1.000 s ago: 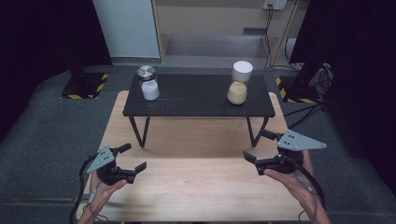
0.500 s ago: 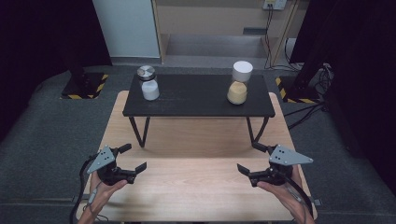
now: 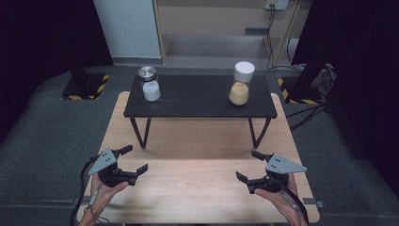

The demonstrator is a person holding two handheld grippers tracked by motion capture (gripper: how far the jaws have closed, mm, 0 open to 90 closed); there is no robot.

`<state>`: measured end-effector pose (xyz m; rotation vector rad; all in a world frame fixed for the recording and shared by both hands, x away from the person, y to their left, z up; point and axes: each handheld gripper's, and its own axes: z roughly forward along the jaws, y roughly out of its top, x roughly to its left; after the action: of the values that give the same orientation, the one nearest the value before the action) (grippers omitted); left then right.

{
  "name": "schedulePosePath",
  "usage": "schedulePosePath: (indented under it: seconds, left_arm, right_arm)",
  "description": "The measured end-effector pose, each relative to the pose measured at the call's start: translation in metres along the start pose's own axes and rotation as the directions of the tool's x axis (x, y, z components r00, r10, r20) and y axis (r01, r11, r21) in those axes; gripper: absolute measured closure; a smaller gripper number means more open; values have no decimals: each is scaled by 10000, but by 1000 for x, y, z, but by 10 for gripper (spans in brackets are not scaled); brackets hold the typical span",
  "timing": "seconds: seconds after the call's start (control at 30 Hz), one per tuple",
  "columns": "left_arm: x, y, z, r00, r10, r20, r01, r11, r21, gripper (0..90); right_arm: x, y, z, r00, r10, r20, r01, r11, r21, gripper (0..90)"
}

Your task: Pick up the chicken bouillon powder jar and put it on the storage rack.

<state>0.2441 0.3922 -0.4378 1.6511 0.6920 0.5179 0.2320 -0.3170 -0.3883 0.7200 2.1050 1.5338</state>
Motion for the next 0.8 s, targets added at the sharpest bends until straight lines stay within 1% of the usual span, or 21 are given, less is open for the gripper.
schedulePosePath:
  seconds: [0.03, 0.13, 0.2, 0.3, 0.47, 0.6, 0.67, 0.8]
  left_arm:
    - [0, 0, 0, 10000, -14, -13, 14, 10000, -20, 3]
    - [0, -1, -1, 10000, -31, -57, 30, 10000, -85, 3]
    - [0, -1, -2, 9999, -55, -104, 54, 9999, -136, 4]
    - [0, -2, -4, 9999, -57, -146, 53, 9997, -218, 4]
    - [-1, -3, -5, 9996, -79, -255, 70, 9993, -369, 5]
    - [-2, -4, -6, 9993, -139, -339, 123, 9988, -476, 5]
    - [-2, -4, -6, 9993, -128, -338, 111, 9987, -496, 5]
    - [-2, -4, -7, 9993, -127, -363, 109, 9988, -484, 6]
  right_arm:
    - [1, -3, 0, 9999, 33, 97, -32, 10000, -62, 80]
    - [3, -5, -1, 9993, 26, 360, -26, 10000, 3, 79]
    - [3, -7, -3, 9983, 115, 580, -107, 9998, -139, 78]
    - [4, -12, -7, 9952, 193, 964, -162, 9993, -323, 75]
    - [9, -20, -11, 9868, 225, 1603, -139, 9984, -549, 74]
    - [8, -25, -11, 9834, 515, 1738, -402, 9969, -679, 68]
    - [7, -26, -11, 9838, 576, 1695, -465, 9966, -686, 67]
    - [7, -26, -11, 9846, 496, 1675, -389, 9970, -669, 68]
